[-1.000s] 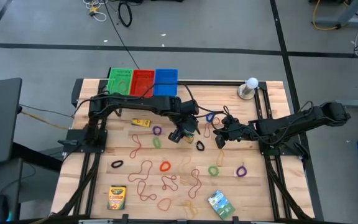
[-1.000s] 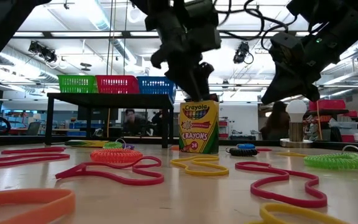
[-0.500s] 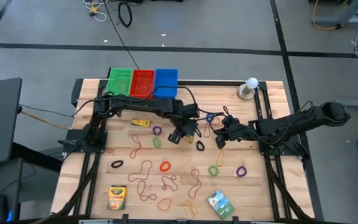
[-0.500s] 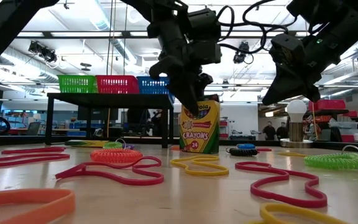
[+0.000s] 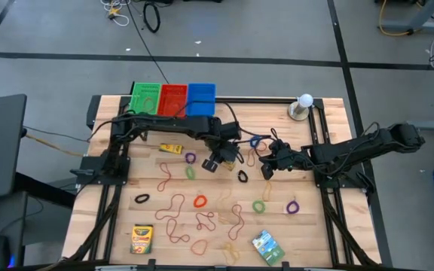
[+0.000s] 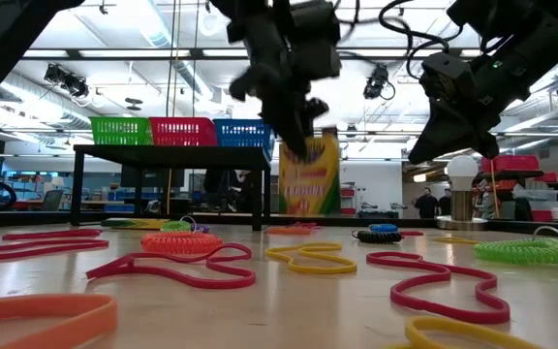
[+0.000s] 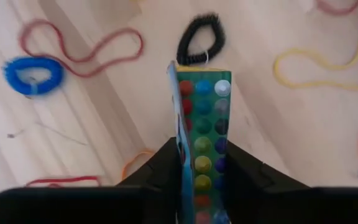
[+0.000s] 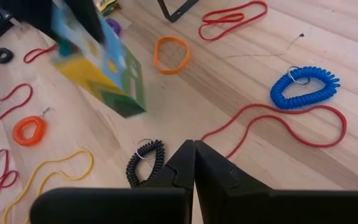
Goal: Pick & Place Office Desk Supplies
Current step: Put the big box of crayons into the blue bin on the shelf
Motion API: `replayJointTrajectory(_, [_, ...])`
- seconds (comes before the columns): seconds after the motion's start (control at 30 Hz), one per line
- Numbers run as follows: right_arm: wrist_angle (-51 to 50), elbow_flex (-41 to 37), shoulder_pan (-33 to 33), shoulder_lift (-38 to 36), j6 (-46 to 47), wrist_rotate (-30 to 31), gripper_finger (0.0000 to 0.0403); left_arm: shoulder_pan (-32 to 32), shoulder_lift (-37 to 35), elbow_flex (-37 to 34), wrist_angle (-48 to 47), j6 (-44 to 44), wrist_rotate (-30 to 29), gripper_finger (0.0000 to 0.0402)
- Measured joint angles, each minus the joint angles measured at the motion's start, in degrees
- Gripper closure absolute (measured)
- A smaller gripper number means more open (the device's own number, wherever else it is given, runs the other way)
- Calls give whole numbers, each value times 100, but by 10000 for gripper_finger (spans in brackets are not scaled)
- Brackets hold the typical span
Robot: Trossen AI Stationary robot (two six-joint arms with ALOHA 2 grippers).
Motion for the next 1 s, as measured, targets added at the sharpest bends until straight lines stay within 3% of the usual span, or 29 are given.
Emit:
replayJointTrajectory(0.27, [-3,0,0,0,-69,-1,387,345,-578,811,-729,-175,151,312])
replayJointTrajectory(0.5, [1,0,-1,0,-106,-4,387,898,-820,2489,-1863,-483,116,314])
replayJointTrajectory(0.67, [23,0,0,0,-106,-7,387,1540,-846,3601,-2460,-541,-503,314])
replayJointTrajectory(0.87, [39,0,2,0,-101,-24,387,2365,-974,3504,-3073,-341,-849,315])
replayJointTrajectory(1.0, [59,0,2,0,-104,-24,387,2790,-972,3499,-2781,-222,-376,315])
